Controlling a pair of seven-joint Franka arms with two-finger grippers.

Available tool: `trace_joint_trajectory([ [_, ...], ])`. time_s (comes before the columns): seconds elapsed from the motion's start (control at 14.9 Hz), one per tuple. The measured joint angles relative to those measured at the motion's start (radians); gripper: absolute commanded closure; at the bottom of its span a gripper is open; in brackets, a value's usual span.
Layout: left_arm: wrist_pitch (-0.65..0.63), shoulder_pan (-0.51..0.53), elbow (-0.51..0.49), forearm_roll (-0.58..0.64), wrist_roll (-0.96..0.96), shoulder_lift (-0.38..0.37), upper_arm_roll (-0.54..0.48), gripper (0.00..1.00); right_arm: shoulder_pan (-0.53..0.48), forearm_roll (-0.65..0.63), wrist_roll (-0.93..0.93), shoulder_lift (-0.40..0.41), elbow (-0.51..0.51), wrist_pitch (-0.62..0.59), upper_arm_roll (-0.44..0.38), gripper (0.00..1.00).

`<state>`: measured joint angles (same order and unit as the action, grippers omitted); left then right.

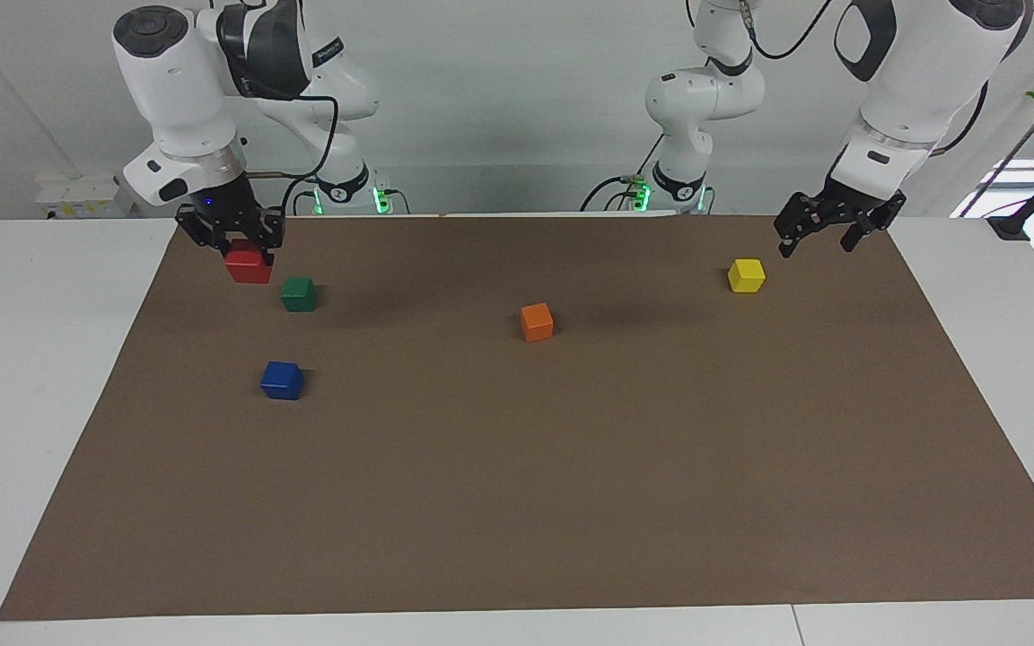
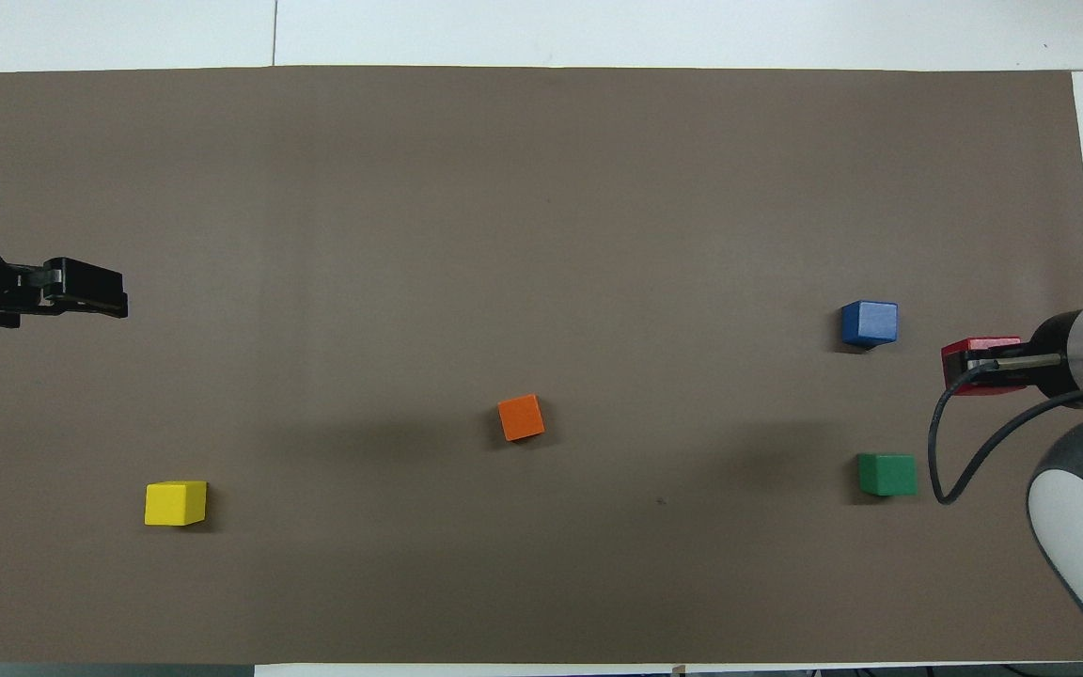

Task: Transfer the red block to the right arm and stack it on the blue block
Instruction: 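Carry the red cube with the right gripper over the blue cube, then lower the red cube onto the blue cube with the right gripper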

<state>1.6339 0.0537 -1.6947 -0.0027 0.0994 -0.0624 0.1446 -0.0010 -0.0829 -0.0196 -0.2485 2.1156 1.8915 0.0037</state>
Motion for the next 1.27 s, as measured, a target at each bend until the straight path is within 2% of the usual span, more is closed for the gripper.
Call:
trace_joint_trajectory([
  [0.27, -0.001, -0.082, 0.000, 0.000, 0.002, 0.000, -0.062, 0.00, -0.008, 0.000, 0.024, 0.005, 0.100, 0.170, 0.000, 1.00],
  [0.47, -0.004, -0.106, 0.001, 0.000, 0.002, 0.000, -0.089, 0.00, -0.038, 0.000, 0.072, 0.034, 0.176, 0.310, -0.001, 1.00],
  [1.27, -0.020, -0.116, -0.017, 0.000, 0.002, 0.000, -0.088, 0.00, -0.061, 0.000, 0.089, 0.205, 0.201, 0.583, 0.000, 1.00],
])
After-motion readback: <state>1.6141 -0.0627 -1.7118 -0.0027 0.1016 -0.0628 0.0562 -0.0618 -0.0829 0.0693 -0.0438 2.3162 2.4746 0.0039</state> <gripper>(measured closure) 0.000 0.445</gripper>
